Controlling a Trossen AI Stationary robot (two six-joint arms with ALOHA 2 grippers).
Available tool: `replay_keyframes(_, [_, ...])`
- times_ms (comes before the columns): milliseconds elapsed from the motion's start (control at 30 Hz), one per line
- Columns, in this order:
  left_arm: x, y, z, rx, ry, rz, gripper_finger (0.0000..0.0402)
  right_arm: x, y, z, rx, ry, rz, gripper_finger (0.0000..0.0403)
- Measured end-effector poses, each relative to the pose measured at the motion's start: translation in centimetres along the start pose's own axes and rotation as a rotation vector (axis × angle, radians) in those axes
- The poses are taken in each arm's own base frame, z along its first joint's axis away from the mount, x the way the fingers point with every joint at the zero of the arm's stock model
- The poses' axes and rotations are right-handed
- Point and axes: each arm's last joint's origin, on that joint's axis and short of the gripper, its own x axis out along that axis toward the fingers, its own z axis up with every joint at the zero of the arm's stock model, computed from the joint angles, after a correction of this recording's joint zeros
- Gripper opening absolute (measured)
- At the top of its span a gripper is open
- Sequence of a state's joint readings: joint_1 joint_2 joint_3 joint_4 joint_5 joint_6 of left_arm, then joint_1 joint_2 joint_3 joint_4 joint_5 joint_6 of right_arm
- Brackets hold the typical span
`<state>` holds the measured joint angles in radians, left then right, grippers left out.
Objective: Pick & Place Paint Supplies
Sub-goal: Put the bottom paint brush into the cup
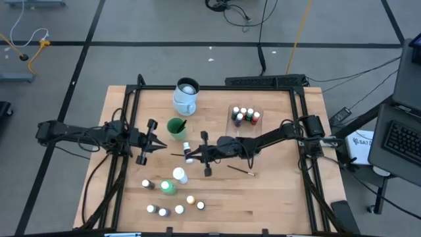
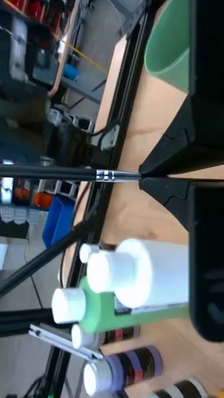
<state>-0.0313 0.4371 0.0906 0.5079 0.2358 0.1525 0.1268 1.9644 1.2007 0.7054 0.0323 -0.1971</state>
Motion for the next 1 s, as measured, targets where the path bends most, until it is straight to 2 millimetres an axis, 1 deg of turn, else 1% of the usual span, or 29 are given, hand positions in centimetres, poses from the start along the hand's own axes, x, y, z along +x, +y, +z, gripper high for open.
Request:
replay_keyframes(267, [0.5,-0.6,0.2,-0.023,-0.037,-0.059,0.0027,0.0,-0.1,0.2,-0.001,-0.013,-0.023,0.0003])
replay_keyframes(367, [0.7,-0.8,0.1,-0.012,-0.032,-0.091,0.0039,0.0,-0.2,0.2,-0.006,-0.013,-0.024,0.0003])
replay_keyframes(467, [1.1,-0.8,0.4,-0.015,-0.025,-0.098,0.0079,0.0,-0.2,0.3,-0.009,-0.022,-0.025,0.0003])
replay_keyframes(633, [2.1,-0.5,0.6,-0.046,0.022,-0.005,0.0174,0.0,-0.2,0.2,-0.031,-0.020,-0.023,0.0003])
replay_keyframes(700, [2.6,-0.4,0.7,-0.028,0.042,-0.003,0.0210,0.0,-0.2,0.2,-0.031,-0.020,-0.023,0.0004])
replay_keyframes(767, [3.3,-0.3,0.9,-0.025,0.055,-0.015,0.0238,0.0,-0.2,0.2,-0.039,-0.012,-0.022,0.0004])
replay_keyframes(867, [4.4,-0.1,1.4,-0.030,0.065,-0.024,0.0264,0.0,-0.3,0.1,-0.064,-0.003,-0.027,0.0004])
replay_keyframes(1000, [5.8,-0.3,2.2,-0.031,0.063,-0.106,0.0274,0.0,-0.7,-0.2,-0.072,0.007,-0.035,0.0004])
